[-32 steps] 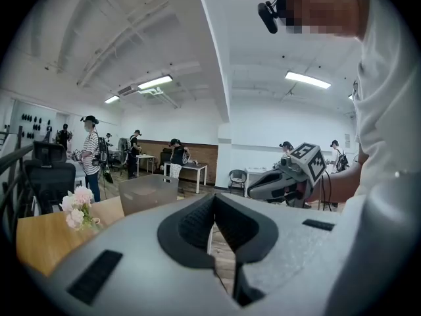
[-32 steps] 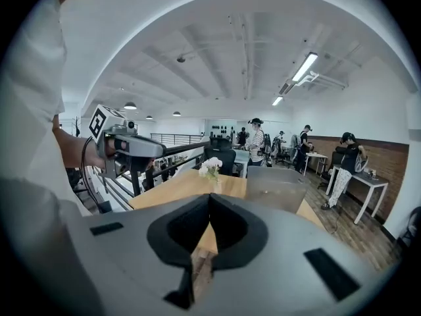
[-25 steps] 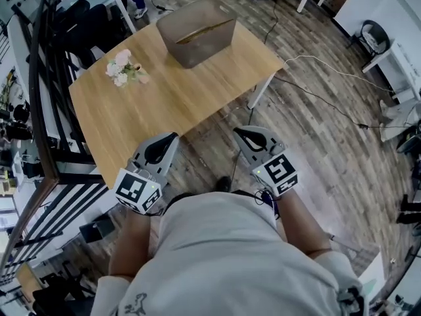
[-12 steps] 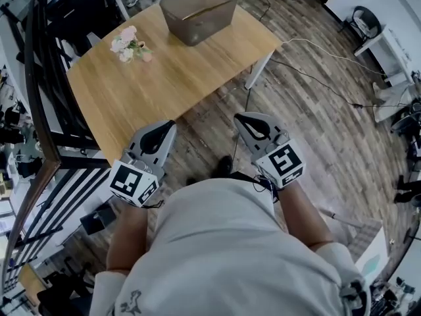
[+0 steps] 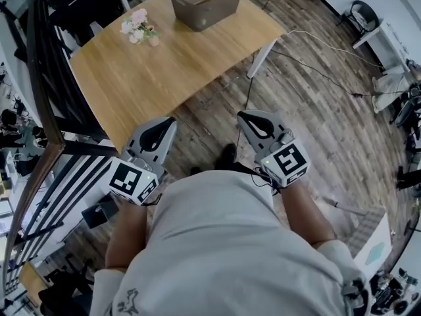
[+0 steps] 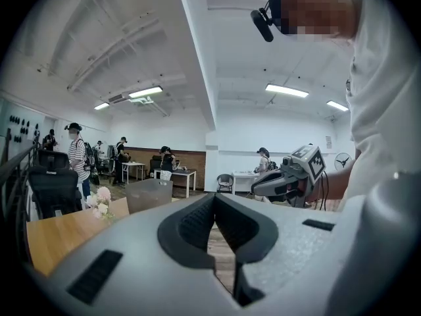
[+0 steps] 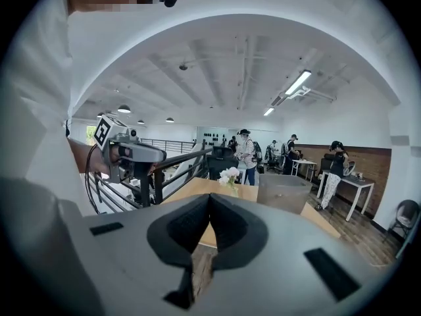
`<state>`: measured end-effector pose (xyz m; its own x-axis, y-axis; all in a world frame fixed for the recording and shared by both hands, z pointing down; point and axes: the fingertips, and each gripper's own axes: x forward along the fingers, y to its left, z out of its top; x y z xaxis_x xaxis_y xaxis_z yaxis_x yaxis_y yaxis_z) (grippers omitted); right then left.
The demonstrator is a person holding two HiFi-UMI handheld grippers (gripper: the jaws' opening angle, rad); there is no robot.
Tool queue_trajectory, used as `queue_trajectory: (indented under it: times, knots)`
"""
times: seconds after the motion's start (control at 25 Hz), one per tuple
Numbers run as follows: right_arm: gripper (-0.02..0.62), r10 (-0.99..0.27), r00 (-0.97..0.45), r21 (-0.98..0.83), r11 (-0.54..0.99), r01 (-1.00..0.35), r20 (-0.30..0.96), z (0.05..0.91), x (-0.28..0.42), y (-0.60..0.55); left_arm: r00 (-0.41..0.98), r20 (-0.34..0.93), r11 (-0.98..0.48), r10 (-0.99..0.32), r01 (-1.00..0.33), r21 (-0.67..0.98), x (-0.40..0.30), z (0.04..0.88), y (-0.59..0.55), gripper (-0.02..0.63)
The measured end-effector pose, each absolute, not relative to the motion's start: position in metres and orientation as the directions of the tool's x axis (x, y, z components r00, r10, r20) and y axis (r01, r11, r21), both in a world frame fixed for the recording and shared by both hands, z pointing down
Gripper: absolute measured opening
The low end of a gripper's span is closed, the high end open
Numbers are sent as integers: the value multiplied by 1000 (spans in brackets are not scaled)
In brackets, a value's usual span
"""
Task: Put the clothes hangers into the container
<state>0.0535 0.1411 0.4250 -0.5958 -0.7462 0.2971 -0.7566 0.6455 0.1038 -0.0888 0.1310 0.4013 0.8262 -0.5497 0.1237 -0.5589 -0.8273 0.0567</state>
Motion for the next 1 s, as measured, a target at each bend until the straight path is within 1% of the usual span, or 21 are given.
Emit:
queue_trajectory:
  times: [0.36, 1.0]
  knots:
    - [5, -757, -587, 96, 632, -769, 286, 429, 34, 163, 840, 127, -841, -528, -538, 55, -111, 404, 149, 6]
    - [5, -756, -573, 92, 626, -775, 315, 436, 36, 159, 852, 121, -854, -510, -518, 49, -116, 406, 145, 6]
